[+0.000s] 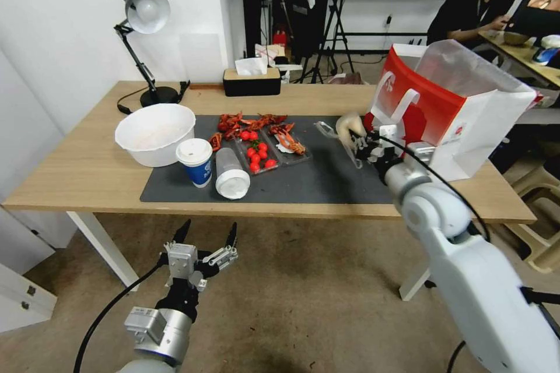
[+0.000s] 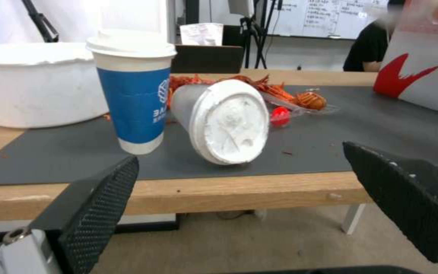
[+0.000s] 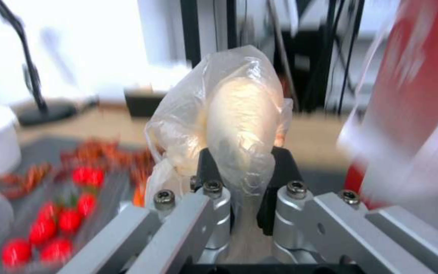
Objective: Pick up the trash from the table and place it into the takeout bag.
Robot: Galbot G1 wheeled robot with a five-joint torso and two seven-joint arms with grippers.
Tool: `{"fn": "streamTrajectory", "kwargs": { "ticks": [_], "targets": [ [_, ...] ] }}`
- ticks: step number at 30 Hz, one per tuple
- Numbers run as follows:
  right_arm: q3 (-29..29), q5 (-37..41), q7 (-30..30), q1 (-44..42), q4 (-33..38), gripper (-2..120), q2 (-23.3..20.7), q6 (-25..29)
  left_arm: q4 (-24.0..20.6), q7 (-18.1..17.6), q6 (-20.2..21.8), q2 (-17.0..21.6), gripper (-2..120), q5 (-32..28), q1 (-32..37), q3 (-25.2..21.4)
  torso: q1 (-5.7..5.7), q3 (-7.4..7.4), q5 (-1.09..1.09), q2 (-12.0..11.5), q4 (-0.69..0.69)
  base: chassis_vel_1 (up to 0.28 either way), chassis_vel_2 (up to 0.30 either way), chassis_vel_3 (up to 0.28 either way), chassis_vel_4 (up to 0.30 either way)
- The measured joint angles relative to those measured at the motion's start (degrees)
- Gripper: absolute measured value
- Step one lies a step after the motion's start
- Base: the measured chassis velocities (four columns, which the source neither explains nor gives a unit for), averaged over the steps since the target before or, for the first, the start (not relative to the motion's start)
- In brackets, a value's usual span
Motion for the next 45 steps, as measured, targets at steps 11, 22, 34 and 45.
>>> {"fn": "streamTrajectory", "kwargs": {
  "ticks": [11,22,34,45],
  "targets": [
    [8.42,4.76,13.94,7.69,1.84,4,-7.64,6.75,-0.35,0.03,-1.39,-0.09,100,1.18,0.42,0.05,0.00,0.00,-0.01,0.00,0.01,0.000,0.000,0.000,0.000],
    [9.79,9.04,17.47,12.21,-0.98,4,-11.22,5.93,-0.13,0.03,-1.69,-0.22,100,1.30,0.20,-0.05,0.00,0.01,-0.01,0.00,0.01,0.000,0.000,0.000,0.000],
    [10.17,12.76,21.81,13.99,-3.17,20,-11.95,-1.89,-0.11,0.13,-1.56,-0.58,100,1.63,0.03,0.08,0.00,0.01,0.01,0.00,0.00,0.000,0.000,0.000,0.000],
    [10.20,16.30,18.98,13.77,-2.99,58,-12.62,-9.05,0.26,0.13,-1.55,-0.98,100,1.65,0.14,-0.13,0.00,0.01,-0.01,0.00,0.00,0.000,0.000,0.000,0.000]
  ]
}}
